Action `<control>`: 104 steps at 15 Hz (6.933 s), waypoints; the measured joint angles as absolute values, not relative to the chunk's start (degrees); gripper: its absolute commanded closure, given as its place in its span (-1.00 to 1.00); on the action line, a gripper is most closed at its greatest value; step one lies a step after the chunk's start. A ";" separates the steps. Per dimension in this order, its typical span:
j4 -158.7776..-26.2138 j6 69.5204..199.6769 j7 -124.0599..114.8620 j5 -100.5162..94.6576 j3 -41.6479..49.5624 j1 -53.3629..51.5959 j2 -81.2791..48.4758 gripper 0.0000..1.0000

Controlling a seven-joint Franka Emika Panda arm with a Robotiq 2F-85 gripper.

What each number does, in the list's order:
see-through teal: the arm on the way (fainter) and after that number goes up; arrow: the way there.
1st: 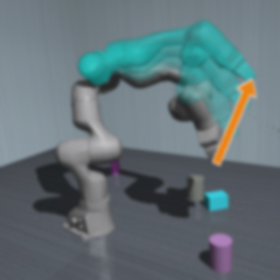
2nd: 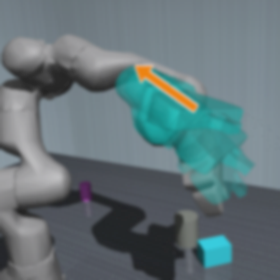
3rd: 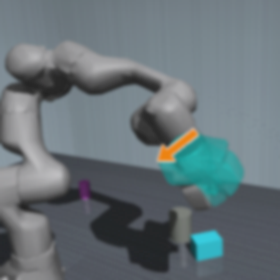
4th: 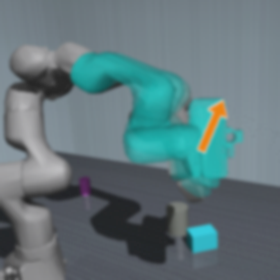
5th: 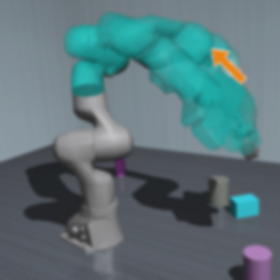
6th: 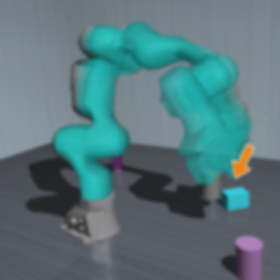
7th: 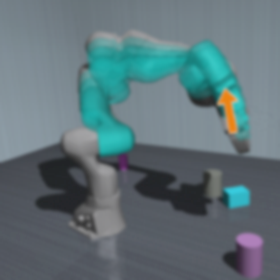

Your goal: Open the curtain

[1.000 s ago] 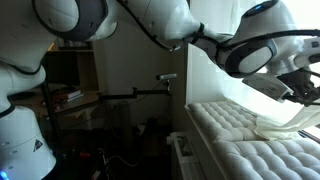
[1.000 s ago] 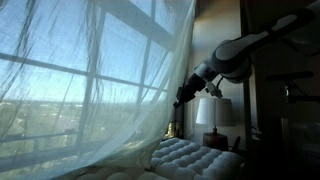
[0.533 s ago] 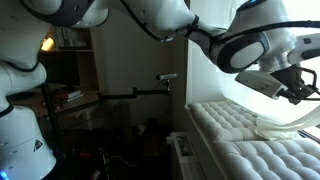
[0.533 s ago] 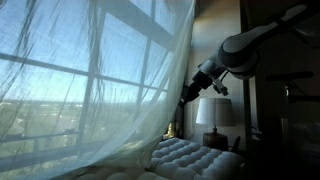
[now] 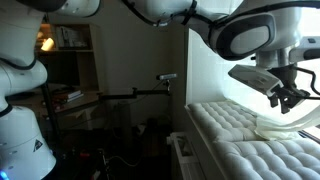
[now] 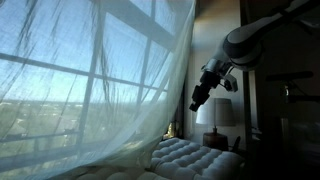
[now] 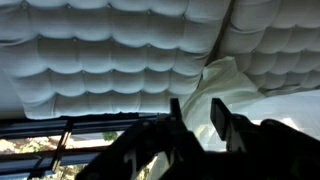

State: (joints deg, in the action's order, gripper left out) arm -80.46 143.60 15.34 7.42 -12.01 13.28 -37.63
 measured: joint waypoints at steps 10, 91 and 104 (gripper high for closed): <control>-79.30 143.97 15.38 8.10 -9.39 11.87 -38.21 -1.00; -132.99 198.03 34.12 -26.11 -94.10 99.01 -27.95 0.99; -119.94 198.07 33.09 -32.83 -115.58 109.55 -33.35 0.99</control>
State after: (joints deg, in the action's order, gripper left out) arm -119.94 198.07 33.09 -32.83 -115.58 109.55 -33.35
